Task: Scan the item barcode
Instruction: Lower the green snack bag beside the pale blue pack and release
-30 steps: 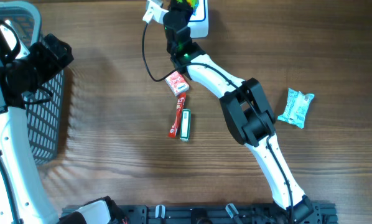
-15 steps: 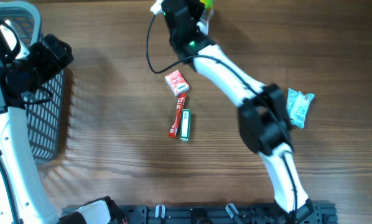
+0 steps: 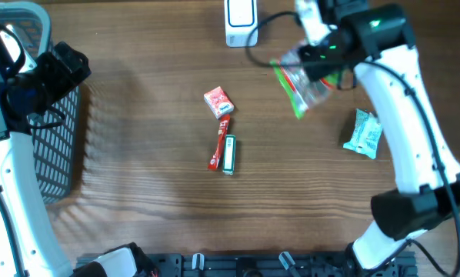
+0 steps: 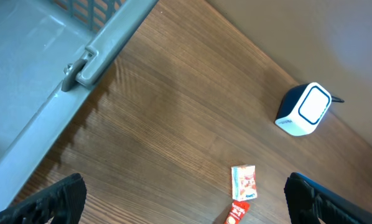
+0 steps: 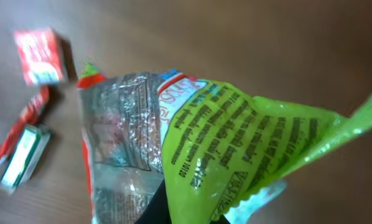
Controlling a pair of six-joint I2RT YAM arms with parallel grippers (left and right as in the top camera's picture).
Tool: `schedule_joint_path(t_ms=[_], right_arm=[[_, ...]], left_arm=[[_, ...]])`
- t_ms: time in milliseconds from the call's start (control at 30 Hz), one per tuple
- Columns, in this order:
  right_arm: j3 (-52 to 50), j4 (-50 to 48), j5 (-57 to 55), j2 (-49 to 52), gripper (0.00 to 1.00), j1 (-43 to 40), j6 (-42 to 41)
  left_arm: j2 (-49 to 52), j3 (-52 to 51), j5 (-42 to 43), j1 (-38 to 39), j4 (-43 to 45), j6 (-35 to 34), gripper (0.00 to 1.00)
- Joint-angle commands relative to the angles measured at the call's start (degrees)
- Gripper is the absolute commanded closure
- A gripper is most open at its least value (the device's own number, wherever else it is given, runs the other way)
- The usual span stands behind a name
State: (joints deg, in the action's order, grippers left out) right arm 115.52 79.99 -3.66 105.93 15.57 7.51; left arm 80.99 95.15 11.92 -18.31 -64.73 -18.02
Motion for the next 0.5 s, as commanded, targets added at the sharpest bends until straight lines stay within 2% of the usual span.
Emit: schedule_joint_path(t_ms=[0,233,267,333,367,400,467], right_arm=[[-9.53,-2.01,7.34,2.19,0.96,-4.98,-2.64],[-26.51,-14.43,3.52,2.21,0.94,-10.95,-2.54],[-28.46,-16.33,2.69,2.23,0.82,-11.50,-2.51],[-30.93,-19.50,1.36,2.23,0.42,-12.07,-2.56],[-31.67,-20.98,0.59,2.23,0.28,-12.22,-2.56],[-31.76,-21.99,-0.17,2.23,0.16,-12.24,-2.56],[-31.54,-23.21,-0.90,2.16,0.06,-12.22,-2.58]], left_arm=[[-0.04,0.48,0.68,0.20,0.13,1.11,0.00],[-0.04,0.48,0.68,0.20,0.13,1.11,0.00],[-0.04,0.48,0.68,0.20,0.13,1.11,0.00],[-0.04,0.48,0.68,0.20,0.13,1.11,0.00],[-0.04,0.48,0.68,0.20,0.13,1.11,0.00],[-0.04,0.48,0.68,0.20,0.13,1.11,0.00],[-0.04,0.48,0.68,0.20,0.13,1.11,0.00]])
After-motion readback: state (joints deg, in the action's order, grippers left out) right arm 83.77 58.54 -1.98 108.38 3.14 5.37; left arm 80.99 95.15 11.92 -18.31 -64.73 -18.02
